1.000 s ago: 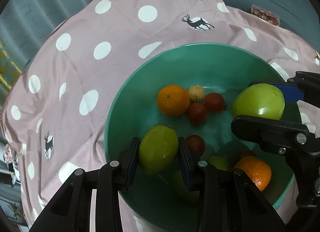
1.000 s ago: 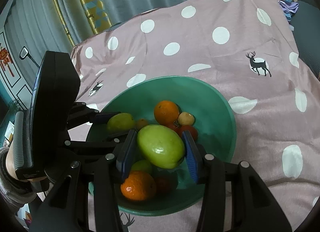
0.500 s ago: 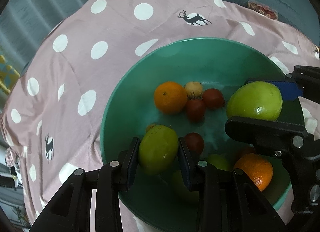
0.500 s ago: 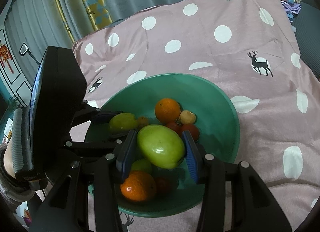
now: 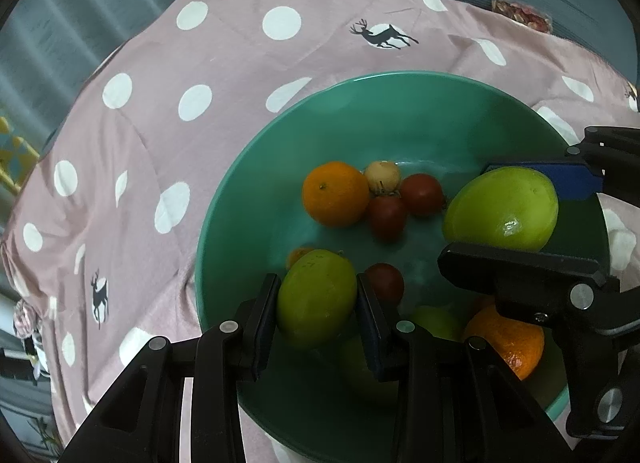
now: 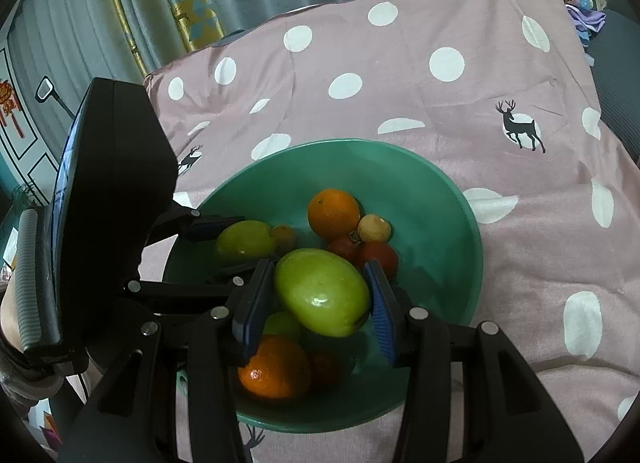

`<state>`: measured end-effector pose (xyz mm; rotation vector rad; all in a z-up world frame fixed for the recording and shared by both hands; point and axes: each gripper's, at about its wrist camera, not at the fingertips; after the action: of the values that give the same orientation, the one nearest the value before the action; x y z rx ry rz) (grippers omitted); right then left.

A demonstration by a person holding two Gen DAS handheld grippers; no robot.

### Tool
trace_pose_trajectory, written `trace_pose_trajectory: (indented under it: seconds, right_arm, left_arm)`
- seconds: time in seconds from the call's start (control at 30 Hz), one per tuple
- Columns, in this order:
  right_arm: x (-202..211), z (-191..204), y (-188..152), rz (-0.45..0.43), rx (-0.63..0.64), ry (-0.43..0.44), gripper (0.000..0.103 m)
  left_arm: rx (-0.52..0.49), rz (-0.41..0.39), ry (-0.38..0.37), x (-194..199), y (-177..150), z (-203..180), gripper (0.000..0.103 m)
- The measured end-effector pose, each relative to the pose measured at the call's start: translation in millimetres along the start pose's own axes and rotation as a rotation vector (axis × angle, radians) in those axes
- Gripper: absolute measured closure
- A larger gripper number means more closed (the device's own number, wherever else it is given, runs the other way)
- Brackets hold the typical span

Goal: Organize fruits
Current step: 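Lower both held plums into the teal bowl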

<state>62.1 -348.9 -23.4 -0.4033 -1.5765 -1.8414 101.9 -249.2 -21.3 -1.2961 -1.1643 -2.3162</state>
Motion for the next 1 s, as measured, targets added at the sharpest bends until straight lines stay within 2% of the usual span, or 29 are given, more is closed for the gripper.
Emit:
trace_pose_trajectory:
  seconds: [1.0]
  right_arm:
    - [-3.8,2.9,-0.1,0.031,0.023,-0.014,0.056]
  left_arm:
    - [-0.040,0.033,0.014,-5.0,-1.8,-6.4,0.066]
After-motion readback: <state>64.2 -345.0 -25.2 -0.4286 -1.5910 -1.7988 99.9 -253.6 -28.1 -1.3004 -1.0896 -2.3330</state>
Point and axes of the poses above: each gripper's, at about its wrist camera, not at the fingertips, and x roughly against the way its jaws point, z to its left, y to its top, and after that the axes turned 5 degrees about -z, right-handed
